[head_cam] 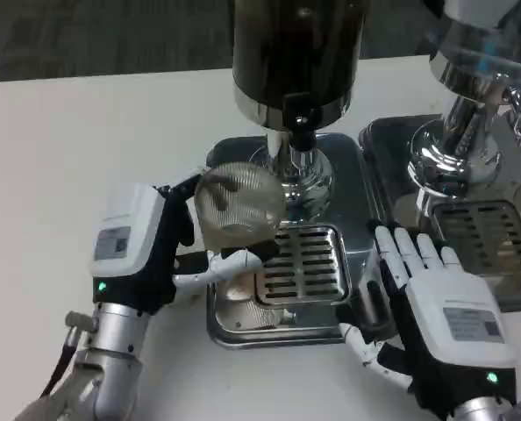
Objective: Grasp the cup under the faucet to collect the drink, then remove the cup.
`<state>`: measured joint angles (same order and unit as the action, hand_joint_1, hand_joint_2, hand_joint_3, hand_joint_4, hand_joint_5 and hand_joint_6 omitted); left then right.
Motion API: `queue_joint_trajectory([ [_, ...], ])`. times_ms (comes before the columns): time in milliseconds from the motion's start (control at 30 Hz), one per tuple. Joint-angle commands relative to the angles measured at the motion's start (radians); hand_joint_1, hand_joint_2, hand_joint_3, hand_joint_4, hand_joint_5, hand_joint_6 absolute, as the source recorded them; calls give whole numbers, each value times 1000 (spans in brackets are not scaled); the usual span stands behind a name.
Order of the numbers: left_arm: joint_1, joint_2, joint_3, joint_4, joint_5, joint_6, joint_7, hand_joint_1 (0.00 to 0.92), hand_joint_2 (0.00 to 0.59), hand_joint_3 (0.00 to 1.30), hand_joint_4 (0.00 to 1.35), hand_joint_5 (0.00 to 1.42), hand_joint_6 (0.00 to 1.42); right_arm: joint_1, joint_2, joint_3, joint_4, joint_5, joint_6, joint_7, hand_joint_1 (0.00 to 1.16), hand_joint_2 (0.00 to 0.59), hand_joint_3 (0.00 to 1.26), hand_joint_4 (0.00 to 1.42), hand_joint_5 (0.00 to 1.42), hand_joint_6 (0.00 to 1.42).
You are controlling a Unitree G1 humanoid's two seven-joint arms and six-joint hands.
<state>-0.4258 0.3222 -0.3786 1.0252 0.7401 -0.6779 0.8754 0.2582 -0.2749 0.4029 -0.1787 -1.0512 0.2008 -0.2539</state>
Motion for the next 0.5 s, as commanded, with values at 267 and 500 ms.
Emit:
queue_joint_trajectory([
  [267, -114, -85, -85, 161, 36, 56, 25, 318, 103, 806, 1013, 1161, 1242, 38, -1, -16, -61, -24, 17, -2, 300, 408, 0, 0, 0, 3],
  [500, -138, -121, -126, 193, 41, 94, 37, 325, 97, 832, 1049, 1184, 1279, 36, -7, -17, -60, -19, 9, 1, 302, 408, 0, 0, 0, 2],
])
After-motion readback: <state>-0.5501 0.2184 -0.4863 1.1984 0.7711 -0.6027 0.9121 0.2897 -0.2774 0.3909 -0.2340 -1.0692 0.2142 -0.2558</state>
